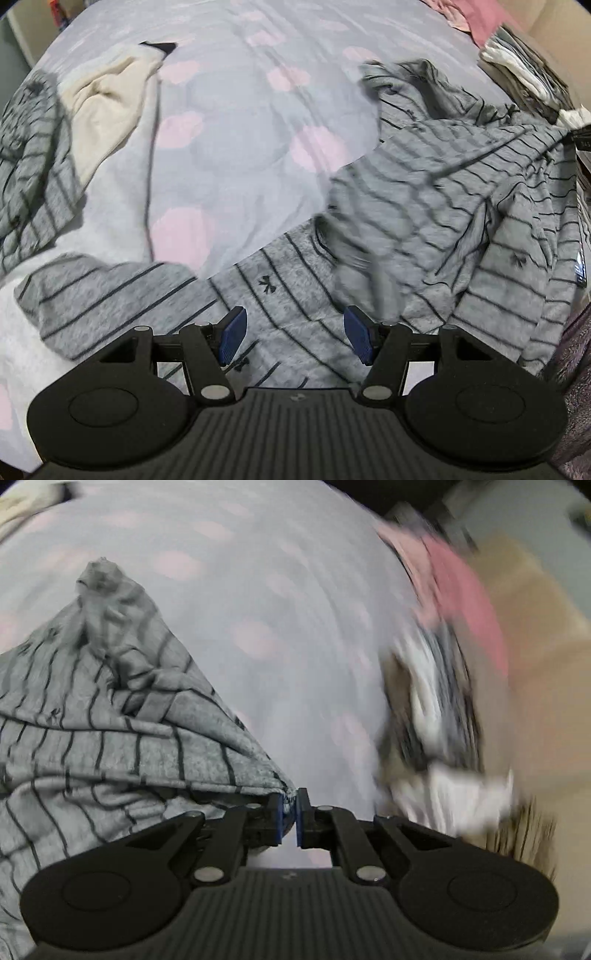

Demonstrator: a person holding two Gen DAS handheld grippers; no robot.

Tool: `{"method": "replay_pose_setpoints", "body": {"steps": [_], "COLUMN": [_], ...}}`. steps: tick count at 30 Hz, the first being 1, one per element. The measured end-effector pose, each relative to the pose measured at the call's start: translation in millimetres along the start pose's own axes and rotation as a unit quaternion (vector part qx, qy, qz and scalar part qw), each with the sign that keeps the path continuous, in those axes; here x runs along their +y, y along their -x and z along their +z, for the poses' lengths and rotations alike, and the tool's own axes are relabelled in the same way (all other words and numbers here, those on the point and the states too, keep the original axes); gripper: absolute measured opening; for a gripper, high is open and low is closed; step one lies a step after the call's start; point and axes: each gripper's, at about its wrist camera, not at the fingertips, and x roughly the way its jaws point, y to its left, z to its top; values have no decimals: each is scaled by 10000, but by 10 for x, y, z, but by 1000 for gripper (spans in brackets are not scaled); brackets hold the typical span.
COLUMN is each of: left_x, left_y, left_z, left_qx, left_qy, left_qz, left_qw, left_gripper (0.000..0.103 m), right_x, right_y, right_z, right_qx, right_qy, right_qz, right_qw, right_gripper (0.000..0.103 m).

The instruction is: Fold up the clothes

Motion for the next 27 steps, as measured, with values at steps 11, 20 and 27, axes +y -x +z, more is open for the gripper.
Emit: {"method": "replay_pose_setpoints", "body": {"steps": [11, 20, 27], "left_x": [-301, -255, -317], "left_y": [-325, -712, -877], "left_z": [253, 302, 332], "left_qx": [188, 620, 667], "left_qy": [-912, -1446, -1572], "left_qz": [6, 57, -4], "left_qw": [9957, 9875, 9853], "left_gripper": [58, 58, 61], "right_x": [-209, 214, 1104], "right_y": [-188, 300, 407], "right_z": [-331, -209, -17], "right_qx": [289, -582, -512], "right_qy": [-57, 139, 1085], "right_qz": [115, 1868, 2722], "right_qw": [9995, 9806, 9547], "right_gripper": [15, 37, 53]}}
